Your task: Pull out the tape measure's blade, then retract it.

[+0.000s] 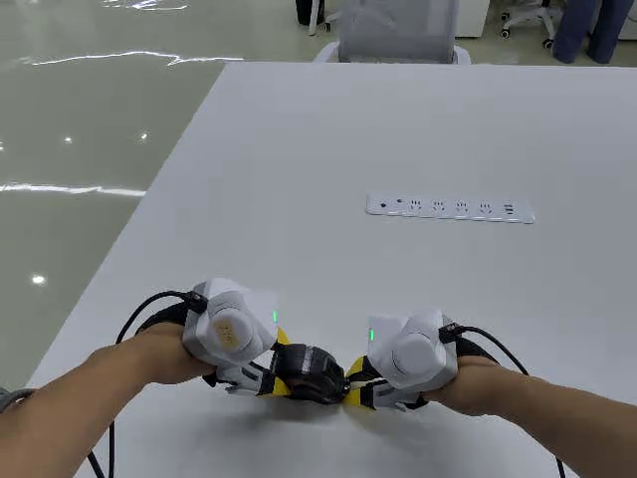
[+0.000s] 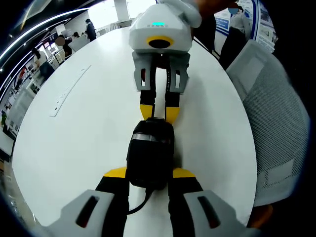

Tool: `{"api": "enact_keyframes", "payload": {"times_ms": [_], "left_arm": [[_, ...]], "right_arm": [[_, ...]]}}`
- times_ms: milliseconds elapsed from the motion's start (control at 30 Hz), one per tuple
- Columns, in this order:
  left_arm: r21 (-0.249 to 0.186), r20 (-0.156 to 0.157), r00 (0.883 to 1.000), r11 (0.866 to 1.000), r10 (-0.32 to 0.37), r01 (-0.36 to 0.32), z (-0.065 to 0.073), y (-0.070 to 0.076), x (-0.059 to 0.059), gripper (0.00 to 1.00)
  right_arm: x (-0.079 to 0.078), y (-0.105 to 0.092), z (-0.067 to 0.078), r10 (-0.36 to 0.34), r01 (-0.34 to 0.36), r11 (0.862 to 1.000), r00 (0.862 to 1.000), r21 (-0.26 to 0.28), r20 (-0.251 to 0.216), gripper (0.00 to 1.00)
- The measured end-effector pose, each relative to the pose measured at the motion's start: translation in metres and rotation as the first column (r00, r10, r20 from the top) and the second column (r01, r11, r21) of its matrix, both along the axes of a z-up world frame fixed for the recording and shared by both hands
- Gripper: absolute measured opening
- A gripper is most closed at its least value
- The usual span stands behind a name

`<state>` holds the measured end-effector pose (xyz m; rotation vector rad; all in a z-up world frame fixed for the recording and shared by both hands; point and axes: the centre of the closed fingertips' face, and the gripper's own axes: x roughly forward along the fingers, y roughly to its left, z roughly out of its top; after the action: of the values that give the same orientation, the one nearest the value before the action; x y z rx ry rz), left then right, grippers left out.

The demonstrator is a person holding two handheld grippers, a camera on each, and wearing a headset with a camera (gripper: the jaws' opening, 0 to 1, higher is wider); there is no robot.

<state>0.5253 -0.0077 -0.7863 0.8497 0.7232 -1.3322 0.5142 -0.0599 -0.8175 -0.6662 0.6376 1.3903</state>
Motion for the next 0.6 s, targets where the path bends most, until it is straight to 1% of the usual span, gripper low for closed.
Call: {"api": "enact_keyframes", "payload": {"times_ms": [100,200,600], "left_arm": [[0.01,0.002,1.0,1.0,-0.005,0.005,-0.0001,0.0003,-0.0002,0.25],[0.009,-0.003,1.0,1.0,-0.001,0.001,0.0,0.0007,0.0004,0.25],[0.023,-0.005,1.0,1.0,0.011,-0.011,-0.0006,0.0023,0.0018,0.25]], "right_arm": [[0.0004,0.0001,0.0002,0.006,-0.006,1.0,1.0,-0.001,0.006,0.12],[0.0014,0.0003,-0.0002,0.008,-0.008,1.0,1.0,-0.001,0.007,0.12],[0.0033,0.0005,0.0012,0.014,-0.014,1.0,1.0,-0.001,0.015,0.11]]}}
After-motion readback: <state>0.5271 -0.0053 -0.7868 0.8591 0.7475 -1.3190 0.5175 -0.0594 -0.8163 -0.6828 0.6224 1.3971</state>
